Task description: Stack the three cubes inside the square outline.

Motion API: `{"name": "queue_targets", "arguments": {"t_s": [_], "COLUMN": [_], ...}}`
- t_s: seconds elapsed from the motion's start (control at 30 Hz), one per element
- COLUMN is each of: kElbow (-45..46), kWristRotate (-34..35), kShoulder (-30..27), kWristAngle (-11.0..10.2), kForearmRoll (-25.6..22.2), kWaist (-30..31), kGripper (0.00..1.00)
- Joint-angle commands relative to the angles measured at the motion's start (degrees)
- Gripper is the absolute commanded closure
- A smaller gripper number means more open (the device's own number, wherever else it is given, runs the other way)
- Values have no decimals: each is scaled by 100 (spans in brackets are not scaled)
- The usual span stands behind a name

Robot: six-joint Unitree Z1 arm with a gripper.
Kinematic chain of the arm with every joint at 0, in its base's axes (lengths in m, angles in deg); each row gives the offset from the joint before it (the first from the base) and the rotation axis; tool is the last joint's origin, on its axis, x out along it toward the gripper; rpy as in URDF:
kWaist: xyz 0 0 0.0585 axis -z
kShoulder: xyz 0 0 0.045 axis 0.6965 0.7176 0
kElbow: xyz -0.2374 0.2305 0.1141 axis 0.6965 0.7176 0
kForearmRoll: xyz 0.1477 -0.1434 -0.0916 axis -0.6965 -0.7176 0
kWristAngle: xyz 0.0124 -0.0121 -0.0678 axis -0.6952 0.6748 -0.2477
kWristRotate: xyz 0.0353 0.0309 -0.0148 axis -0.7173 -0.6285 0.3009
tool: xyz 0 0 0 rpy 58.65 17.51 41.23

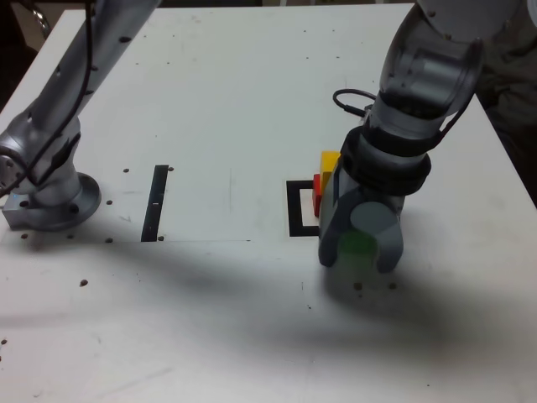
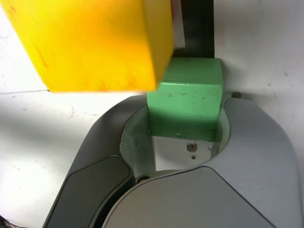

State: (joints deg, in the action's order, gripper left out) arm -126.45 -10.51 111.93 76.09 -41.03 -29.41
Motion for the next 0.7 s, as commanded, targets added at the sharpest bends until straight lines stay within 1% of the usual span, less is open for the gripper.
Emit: {"name": "queue_targets", "arguments": {"t_s": [0.0,0.1,0.2,0.4,0.53,0.67], "kElbow": [-56,-128,-272,-614,-817,-942], "kWristRotate": [38,209,511,953,1022,910], "kShoulder": [-79,-173,-343,-745,-949,-1060], "kWristAngle": [49,62,-45,-328,-499,-631], "kForearmRoll": [-67,-216,-522,-1123,-1404,-1541], "kWaist": [70,180,342,607,651,554], "kGripper": [80,80,80,80,80,80]}}
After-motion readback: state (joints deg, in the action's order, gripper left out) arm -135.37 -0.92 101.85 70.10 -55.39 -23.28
